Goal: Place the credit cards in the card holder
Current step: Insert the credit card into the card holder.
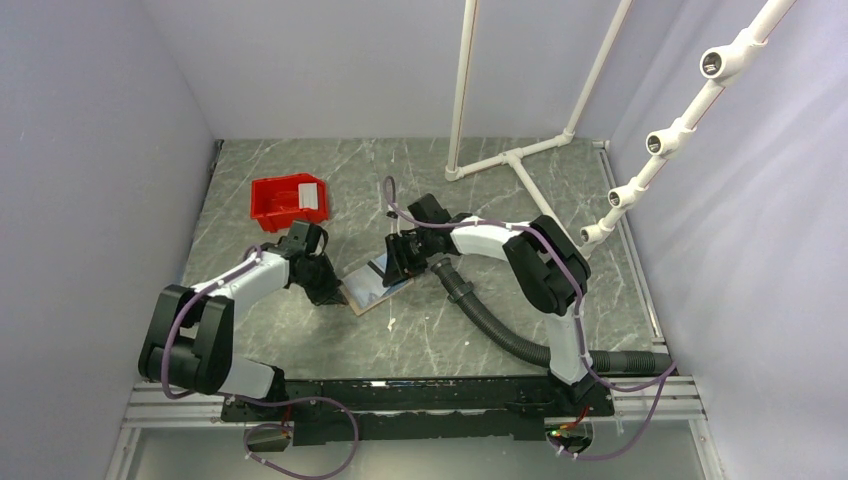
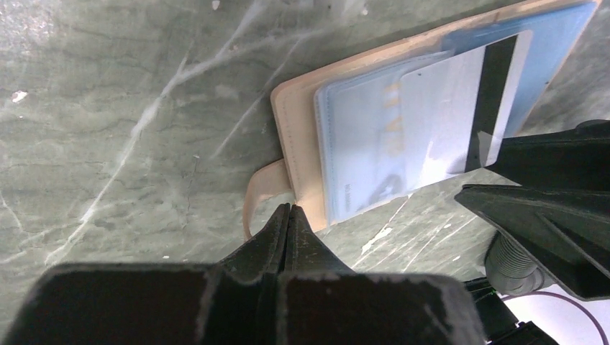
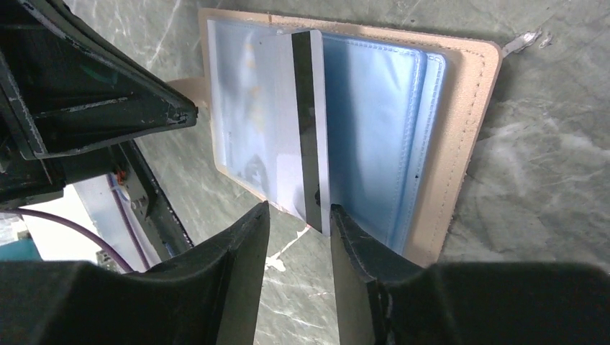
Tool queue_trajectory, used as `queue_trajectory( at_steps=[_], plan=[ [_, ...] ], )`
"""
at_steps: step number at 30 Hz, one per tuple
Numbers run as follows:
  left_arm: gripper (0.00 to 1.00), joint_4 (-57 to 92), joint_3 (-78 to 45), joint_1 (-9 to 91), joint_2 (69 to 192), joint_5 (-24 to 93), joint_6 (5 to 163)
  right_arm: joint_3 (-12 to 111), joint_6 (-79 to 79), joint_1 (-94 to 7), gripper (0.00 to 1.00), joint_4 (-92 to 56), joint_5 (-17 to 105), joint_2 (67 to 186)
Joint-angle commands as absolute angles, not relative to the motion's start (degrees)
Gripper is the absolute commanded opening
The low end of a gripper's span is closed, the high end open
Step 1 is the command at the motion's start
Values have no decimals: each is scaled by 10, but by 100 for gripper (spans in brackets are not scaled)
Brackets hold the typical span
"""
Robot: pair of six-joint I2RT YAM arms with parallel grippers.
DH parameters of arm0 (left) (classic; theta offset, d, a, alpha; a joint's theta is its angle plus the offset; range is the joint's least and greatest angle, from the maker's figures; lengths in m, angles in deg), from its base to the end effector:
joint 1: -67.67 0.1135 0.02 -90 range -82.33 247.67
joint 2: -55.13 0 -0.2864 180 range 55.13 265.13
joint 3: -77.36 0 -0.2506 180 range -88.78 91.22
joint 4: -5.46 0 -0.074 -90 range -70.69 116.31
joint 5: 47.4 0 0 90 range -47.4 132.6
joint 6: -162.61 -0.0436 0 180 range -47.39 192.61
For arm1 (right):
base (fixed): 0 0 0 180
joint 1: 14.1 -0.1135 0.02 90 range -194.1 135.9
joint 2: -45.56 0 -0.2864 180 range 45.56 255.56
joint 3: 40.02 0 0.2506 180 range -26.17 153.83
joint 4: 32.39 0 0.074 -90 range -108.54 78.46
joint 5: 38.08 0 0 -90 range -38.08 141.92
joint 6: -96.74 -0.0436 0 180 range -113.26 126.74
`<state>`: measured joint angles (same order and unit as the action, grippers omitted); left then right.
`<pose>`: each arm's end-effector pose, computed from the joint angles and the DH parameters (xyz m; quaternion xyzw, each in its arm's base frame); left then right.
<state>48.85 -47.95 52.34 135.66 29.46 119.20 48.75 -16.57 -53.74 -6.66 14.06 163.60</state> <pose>0.2286 -0.0729 0.1779 -0.2434 0.9466 -0.1886 0.0957 0.3182 0.2984 0.1549 -0.2247 0.8791 0.4124 0.0810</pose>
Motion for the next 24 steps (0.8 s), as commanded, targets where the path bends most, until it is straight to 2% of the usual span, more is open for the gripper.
queue_trajectory(
  at_steps=[1,4,8,10,16,19,24],
  plan=[
    [0,487,-488,525,1372,295,1188,514,-119,-535,38,-38,156,1627],
    [0,477,-494,525,1396,292,1184,507,-131,-535,31,-64,141,1630],
    [0,464,-500,525,1409,293,1187,510,-141,-535,5,-80,139,1637],
    [0,457,-500,525,1415,294,1187,512,-147,-534,2,-86,134,1647],
    [0,443,-504,525,1421,287,1189,489,-169,-569,5,-102,111,1644],
    [0,445,-504,525,1421,287,1188,506,-142,-568,8,-64,126,1632],
    [0,451,-506,525,1416,296,1183,526,-89,-533,29,-19,165,1621]
  ],
)
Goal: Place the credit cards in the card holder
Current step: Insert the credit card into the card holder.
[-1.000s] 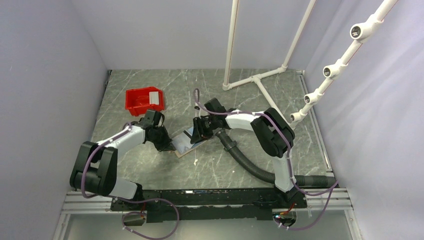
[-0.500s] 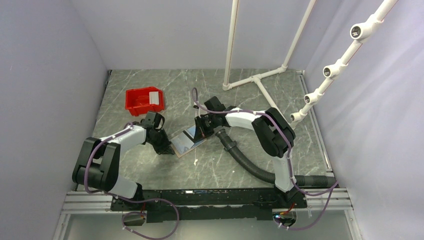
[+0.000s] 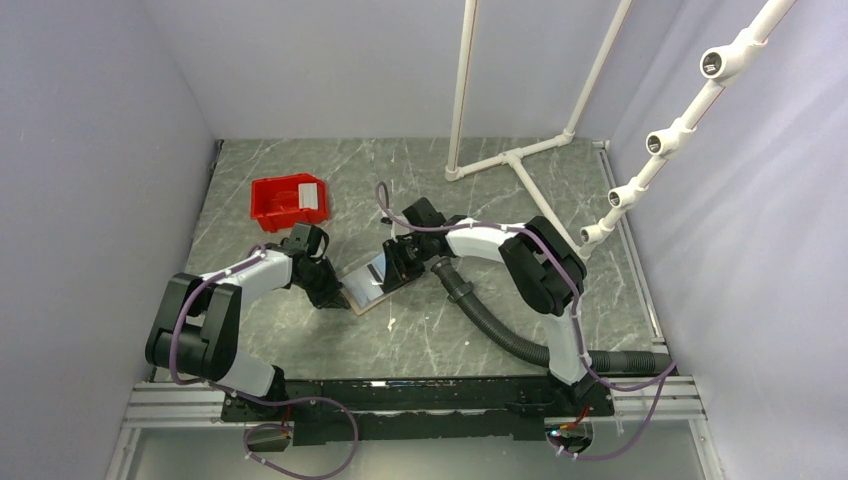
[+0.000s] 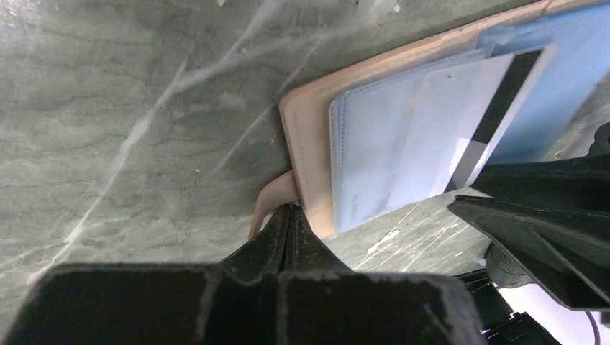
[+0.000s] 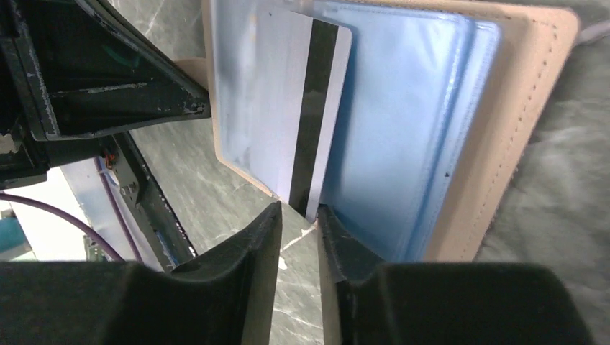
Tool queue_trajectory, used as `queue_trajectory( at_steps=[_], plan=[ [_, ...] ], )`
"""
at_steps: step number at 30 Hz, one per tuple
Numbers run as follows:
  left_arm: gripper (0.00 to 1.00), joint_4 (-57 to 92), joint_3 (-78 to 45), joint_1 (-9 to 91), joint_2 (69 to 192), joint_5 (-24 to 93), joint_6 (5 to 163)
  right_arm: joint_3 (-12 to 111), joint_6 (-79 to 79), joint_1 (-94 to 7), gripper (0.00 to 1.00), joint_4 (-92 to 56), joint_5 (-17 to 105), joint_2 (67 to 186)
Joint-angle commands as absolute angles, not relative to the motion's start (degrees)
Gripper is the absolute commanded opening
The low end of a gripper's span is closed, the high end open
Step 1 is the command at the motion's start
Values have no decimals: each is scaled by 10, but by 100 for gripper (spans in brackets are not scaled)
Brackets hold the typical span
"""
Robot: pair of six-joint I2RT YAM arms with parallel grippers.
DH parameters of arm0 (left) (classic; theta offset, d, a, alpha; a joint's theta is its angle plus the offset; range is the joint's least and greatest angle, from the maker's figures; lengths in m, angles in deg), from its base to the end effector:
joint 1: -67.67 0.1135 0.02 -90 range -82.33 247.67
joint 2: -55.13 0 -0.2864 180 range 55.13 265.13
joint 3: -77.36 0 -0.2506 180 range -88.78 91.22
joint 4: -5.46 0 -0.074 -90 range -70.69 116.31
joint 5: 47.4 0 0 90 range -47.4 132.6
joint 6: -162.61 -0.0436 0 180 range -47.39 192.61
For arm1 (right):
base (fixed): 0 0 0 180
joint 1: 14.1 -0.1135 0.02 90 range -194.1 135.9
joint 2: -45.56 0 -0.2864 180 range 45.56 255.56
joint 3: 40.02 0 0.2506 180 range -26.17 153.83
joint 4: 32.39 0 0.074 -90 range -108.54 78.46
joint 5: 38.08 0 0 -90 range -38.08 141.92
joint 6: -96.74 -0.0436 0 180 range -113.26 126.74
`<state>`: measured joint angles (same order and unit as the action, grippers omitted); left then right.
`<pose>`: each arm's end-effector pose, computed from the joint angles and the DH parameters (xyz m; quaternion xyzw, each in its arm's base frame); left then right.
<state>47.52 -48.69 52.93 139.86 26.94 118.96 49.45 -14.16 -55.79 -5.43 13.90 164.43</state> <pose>0.2322 -0.0733 0.1596 -0.2472 0.9481 -0.1911 0.0588 0.3082 0.3105 0.1511 -0.2560 0.8732 0.4085 0.0718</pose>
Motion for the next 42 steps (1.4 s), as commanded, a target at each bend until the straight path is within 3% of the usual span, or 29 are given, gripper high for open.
queue_trajectory(
  at_steps=[1,8,24,35,42],
  plan=[
    [0,453,-506,525,1417,297,1182,531,-80,-533,33,-14,168,1621],
    [0,457,-498,525,1427,300,1173,559,-55,-533,45,-25,166,1634],
    [0,463,-481,525,1433,313,1168,629,-90,-557,42,-27,150,1710],
    [0,455,-461,525,1450,320,1169,548,-260,-604,39,-210,50,1677],
    [0,501,-464,527,1410,334,1181,581,-175,-575,43,-84,123,1648]
  ],
)
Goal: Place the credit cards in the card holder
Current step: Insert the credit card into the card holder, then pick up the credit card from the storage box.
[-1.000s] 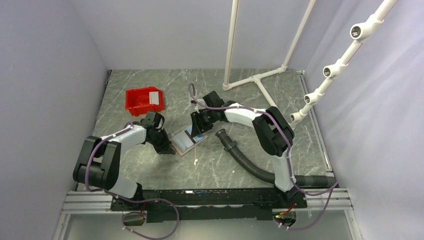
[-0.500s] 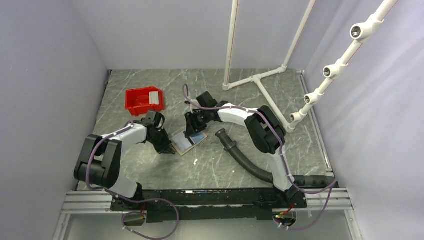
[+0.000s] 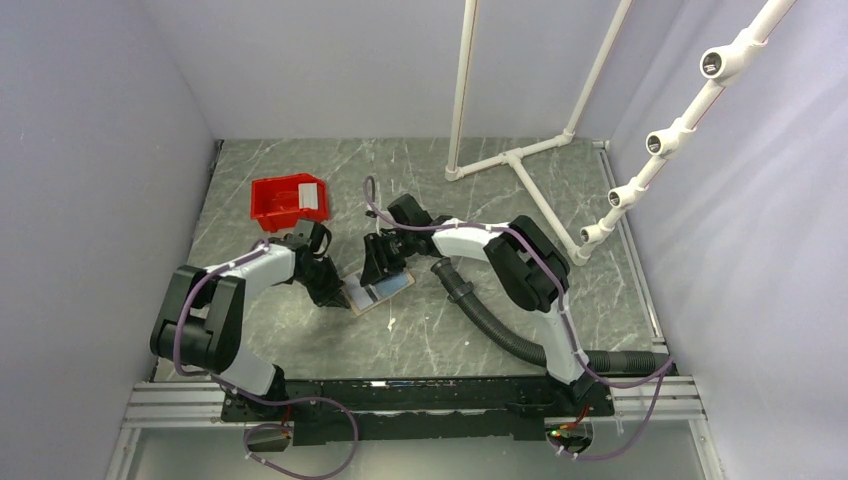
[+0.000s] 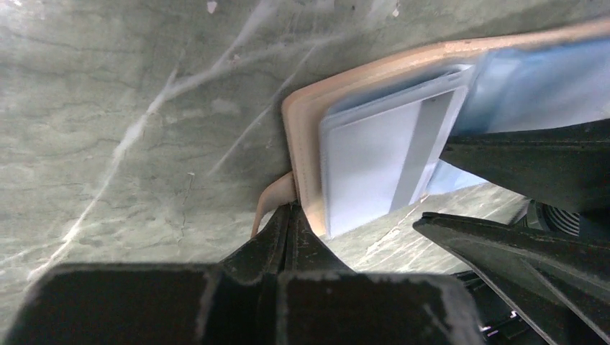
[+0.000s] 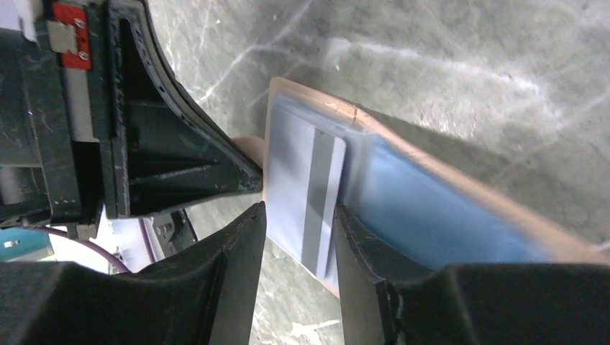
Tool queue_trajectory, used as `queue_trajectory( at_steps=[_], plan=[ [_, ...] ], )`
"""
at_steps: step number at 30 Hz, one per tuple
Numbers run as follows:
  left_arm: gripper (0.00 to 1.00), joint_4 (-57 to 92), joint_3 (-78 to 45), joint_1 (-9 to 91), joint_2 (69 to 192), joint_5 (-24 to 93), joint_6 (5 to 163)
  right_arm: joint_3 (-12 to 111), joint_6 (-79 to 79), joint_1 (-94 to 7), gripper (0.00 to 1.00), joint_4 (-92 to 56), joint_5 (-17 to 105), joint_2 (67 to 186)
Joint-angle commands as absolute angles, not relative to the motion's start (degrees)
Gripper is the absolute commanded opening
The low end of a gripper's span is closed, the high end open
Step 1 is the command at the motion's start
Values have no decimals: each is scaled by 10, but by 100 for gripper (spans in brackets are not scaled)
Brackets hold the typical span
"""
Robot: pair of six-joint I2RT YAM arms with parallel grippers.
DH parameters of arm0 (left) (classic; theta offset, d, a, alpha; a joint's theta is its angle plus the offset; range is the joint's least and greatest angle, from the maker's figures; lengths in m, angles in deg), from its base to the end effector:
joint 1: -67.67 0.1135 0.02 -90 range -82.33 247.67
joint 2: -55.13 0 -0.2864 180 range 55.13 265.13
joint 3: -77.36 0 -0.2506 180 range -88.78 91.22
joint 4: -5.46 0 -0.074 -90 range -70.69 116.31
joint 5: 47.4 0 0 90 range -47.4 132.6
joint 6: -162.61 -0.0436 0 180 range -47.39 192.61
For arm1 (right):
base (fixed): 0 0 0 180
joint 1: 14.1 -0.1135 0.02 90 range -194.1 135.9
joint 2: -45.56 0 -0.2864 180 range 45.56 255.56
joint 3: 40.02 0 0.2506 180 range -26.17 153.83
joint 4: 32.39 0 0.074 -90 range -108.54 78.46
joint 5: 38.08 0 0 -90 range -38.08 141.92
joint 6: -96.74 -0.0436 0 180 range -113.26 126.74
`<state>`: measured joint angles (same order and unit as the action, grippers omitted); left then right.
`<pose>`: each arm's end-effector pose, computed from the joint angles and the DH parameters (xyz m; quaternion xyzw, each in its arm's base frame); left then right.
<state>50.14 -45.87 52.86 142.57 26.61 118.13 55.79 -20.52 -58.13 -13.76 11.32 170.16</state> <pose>0.2406 -0.0760 0.1596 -0.2430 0.9518 -0.1827 0.0398 0.3216 0.3503 0.1497 -0.2521 0.8462 0.4611 0.0884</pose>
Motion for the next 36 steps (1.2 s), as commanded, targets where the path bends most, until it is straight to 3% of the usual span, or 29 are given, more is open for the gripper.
queue_trajectory(
  at_steps=[1,3,5,7,9,10,15,20,27,36],
  plan=[
    [3,509,-468,533,1393,331,1186,582,-162,-570,46,-59,129,1635],
    [17,542,-467,548,1357,312,1192,580,-140,-566,49,-21,147,1605],
    [39,584,-453,565,1311,288,1195,573,-122,-564,53,8,165,1572],
    [55,620,-427,576,1260,278,1193,542,-116,-561,57,6,171,1528],
    [91,646,-386,590,1224,274,1177,523,-111,-558,58,5,178,1501],
    [98,656,-361,602,1219,271,1162,515,-109,-556,58,6,183,1493],
    [99,624,-204,674,1309,237,1052,480,-117,-541,57,-28,161,1477],
    [99,609,-32,696,1473,312,966,476,-117,-535,57,-34,153,1462],
    [99,663,181,728,1670,322,924,456,-115,-520,57,-43,146,1453],
    [99,635,200,740,1756,275,924,444,-117,-506,57,-57,137,1446]
  ],
)
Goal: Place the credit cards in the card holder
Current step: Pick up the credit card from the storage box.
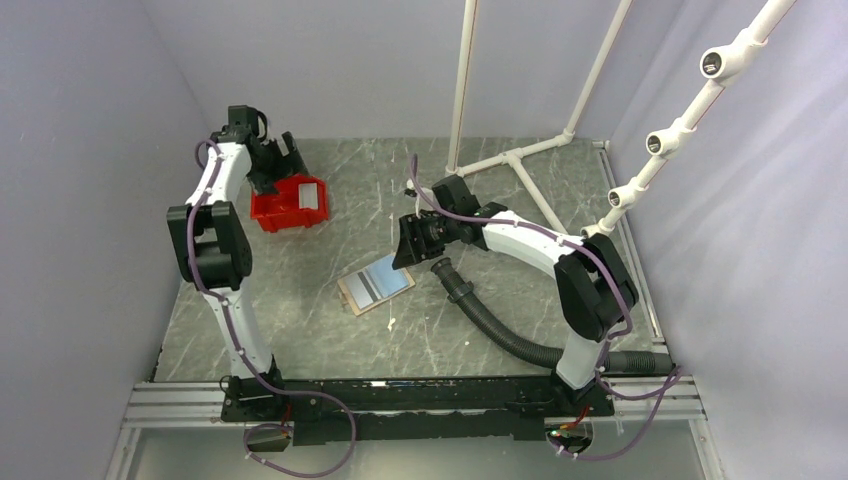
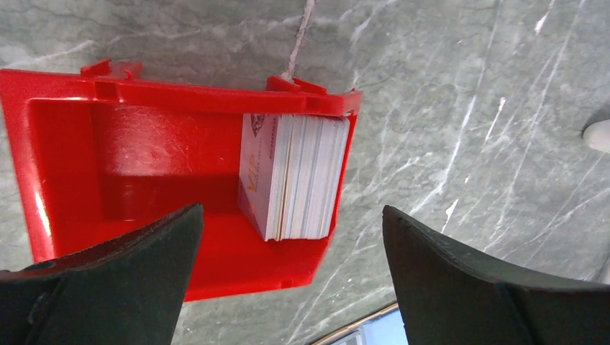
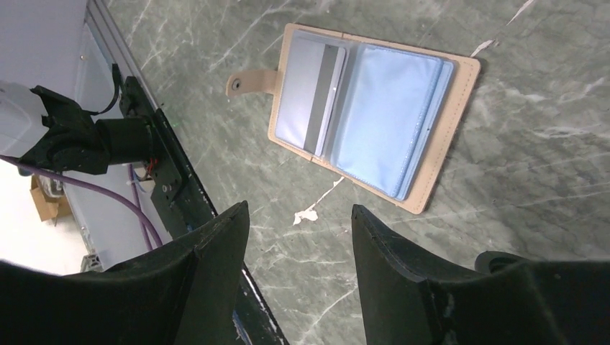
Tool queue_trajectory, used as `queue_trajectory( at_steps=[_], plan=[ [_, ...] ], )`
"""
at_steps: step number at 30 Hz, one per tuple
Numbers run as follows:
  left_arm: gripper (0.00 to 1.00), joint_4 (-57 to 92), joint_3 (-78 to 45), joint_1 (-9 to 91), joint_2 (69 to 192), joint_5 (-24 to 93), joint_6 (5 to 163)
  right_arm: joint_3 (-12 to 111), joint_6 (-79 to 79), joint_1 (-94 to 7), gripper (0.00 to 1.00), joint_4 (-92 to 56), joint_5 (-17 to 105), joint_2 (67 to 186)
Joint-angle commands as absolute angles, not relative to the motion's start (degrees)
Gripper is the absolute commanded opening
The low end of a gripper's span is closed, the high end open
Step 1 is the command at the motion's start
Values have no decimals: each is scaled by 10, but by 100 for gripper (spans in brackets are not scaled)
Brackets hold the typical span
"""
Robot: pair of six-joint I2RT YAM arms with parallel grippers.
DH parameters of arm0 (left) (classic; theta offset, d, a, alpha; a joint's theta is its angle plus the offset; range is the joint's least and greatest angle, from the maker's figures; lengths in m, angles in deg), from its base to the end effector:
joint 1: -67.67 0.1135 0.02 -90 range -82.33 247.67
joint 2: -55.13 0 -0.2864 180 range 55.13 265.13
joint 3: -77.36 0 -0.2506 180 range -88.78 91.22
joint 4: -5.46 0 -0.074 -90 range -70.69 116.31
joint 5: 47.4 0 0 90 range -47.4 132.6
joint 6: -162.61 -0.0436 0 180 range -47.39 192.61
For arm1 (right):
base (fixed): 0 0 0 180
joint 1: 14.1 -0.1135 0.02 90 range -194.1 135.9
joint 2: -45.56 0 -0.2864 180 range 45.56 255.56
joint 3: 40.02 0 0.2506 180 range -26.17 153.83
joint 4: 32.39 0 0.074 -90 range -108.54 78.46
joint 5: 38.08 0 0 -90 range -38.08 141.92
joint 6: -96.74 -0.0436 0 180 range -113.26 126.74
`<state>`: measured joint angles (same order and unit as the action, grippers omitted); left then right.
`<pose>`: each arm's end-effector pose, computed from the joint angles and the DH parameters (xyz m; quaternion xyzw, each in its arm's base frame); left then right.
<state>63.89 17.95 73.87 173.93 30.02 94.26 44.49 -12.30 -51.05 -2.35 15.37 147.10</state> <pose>0.4708 0.0416 0.2750 -0.1986 0.9317 -0.1423 0.2686 0.2970 0.2559 0.2409 -0.2509 0.8551 0.4208 0.1698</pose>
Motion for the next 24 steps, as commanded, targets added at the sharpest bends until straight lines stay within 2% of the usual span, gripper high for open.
queue_trajectory(
  at_steps=[1,17,24],
  plan=[
    [99,631,198,740,1762,272,923,444,-118,-507,56,-57,137,1446],
    [98,602,191,740,1814,207,924,443,-119,-506,56,-61,138,1452],
    [86,586,179,740,1802,192,930,443,-120,-506,56,-65,135,1452]
  ],
)
